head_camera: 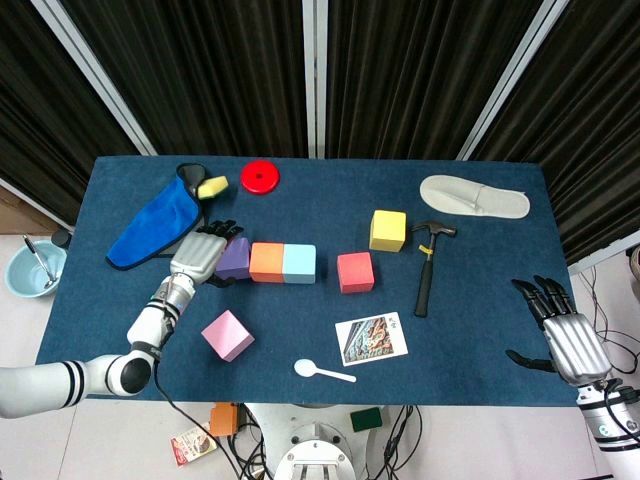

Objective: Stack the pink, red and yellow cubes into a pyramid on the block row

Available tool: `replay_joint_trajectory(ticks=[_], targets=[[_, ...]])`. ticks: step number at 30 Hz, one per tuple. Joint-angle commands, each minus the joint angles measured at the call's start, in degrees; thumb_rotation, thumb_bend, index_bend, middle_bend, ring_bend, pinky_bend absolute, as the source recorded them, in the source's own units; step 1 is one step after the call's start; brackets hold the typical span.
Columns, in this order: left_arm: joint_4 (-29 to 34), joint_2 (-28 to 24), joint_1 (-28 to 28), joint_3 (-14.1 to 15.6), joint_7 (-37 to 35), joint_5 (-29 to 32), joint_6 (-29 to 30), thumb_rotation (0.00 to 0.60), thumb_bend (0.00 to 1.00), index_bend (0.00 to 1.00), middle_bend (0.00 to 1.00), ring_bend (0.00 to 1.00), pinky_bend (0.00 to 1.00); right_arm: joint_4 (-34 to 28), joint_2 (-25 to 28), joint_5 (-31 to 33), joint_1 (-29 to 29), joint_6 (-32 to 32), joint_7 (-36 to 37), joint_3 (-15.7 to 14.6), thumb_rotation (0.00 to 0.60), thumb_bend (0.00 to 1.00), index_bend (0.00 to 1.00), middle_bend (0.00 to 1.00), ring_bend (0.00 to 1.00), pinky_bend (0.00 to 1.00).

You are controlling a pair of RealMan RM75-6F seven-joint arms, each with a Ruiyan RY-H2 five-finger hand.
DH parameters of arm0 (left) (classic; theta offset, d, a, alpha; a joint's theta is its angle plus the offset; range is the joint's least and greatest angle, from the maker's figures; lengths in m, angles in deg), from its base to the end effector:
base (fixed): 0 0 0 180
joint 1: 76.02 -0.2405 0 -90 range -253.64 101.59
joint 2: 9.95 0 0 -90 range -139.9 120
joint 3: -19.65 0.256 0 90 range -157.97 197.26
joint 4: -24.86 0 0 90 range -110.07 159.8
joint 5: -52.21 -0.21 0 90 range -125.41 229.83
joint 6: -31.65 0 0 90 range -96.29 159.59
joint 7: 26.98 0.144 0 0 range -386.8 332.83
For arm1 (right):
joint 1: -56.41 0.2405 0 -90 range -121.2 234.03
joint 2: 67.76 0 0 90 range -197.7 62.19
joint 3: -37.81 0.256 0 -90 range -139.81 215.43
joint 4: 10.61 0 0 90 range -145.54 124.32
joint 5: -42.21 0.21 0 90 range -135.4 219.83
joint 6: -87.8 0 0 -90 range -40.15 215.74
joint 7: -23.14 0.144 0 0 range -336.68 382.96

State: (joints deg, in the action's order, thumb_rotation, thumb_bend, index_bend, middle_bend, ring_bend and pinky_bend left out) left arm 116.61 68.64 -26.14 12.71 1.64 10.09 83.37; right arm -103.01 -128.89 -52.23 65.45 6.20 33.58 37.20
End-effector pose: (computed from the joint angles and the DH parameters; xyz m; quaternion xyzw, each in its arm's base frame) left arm -0.1605 0.3638 0.0214 -0.7443 -0.4112 -0.2700 0.4517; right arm -0.2921 -0.1878 0.1511 0.6472 -0.4101 0.4242 0.4827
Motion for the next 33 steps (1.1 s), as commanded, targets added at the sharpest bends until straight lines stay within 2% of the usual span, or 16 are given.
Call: replay_joint_trajectory(ticks=[1,7,13,19,24,28,33], targets=[[-0.7,0.4,0.6,0.0,0.6,1.1,-0.4,0.523,0.18,0.11,0.07,0.07,0.20,0.1,-0.1,0.2,0.0,0.2,0.1,0.0,0.600,0.04,0.00,0.09,0.00,0.04],[-2.3,1.5,1.1,0.4,0.5,1.7,-1.4,0.527,0.18,0.11,0.09,0.10,0.21,-0.1,0.0,0.3,0.0,0.2,-0.2,-0.1,0.600,0.04,0.00,0.09,0.00,0.04],[-4.6,2.9,1.9,0.5,0.9,3.7,-1.9,0.485,0.18,0.12,0.10,0.12,0.23,-0.4,0.0,0.5,0.0,0.2,-0.5,-0.1,0.600,0.04,0.00,0.09,0.00,0.04],[-6.1,3.8,2.6,0.5,2.7,6.3,-1.1,0.477,0.18,0.15,0.15,0.16,0.26,-0.7,0.0,0.7,0.1,0.5,-0.7,0.0,0.600,0.04,0.00,0.09,0.00,0.04],[-6.9,4.0,3.2,0.7,3.7,8.6,-1.7,0.481,0.18,0.25,0.25,0.29,0.35,-1.0,0.1,1.0,0.1,0.6,-0.9,0.0,0.600,0.04,0.00,0.09,0.00,0.04],[-6.8,3.1,2.6,0.8,2.2,6.6,-2.0,0.483,0.18,0.33,0.33,0.34,0.38,-1.3,0.2,1.1,0.0,0.5,-1.3,0.0,0.600,0.04,0.00,0.09,0.00,0.04],[-6.0,0.9,1.5,1.6,0.3,1.8,-2.2,0.480,0.18,0.36,0.35,0.36,0.38,-2.0,0.3,1.0,-0.2,0.2,-2.1,0.0,0.600,0.04,0.00,0.09,0.00,0.04]])
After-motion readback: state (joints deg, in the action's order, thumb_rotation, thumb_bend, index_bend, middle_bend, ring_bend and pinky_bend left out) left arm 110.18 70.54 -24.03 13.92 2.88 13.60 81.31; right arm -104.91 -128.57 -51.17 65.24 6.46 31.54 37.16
